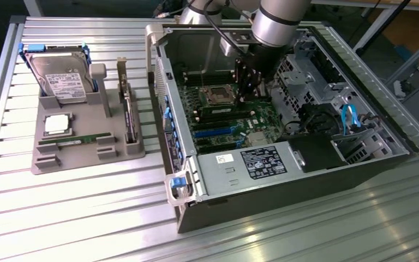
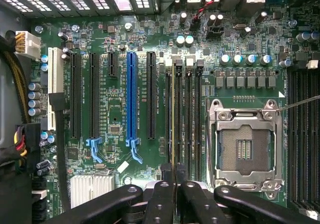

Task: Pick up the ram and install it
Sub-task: 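Insert the ram into the slot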

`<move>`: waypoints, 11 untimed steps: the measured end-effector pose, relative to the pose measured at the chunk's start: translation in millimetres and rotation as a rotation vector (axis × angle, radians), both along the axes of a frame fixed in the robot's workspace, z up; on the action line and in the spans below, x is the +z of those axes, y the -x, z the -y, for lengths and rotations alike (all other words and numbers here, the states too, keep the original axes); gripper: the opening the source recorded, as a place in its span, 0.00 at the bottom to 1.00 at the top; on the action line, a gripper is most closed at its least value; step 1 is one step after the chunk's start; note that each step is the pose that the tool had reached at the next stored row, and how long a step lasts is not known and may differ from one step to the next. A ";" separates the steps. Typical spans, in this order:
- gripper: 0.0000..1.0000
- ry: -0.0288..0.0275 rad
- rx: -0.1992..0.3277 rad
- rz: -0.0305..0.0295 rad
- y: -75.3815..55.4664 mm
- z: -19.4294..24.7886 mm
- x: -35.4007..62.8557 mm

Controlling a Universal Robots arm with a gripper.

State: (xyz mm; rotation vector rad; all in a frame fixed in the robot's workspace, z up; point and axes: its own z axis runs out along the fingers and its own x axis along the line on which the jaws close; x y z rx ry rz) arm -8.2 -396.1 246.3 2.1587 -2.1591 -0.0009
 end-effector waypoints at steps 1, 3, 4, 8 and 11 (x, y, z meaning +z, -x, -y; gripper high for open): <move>0.12 0.0000 0.000 0.0001 0.1 0.8 0.0; 0.12 -0.0001 0.000 0.0000 0.1 2.2 0.0; 0.12 -0.0001 0.000 0.0000 0.2 3.3 0.0; 0.12 0.0000 0.000 -0.0001 0.2 3.6 -0.6; 0.12 0.0000 0.000 0.0000 0.2 3.5 -1.6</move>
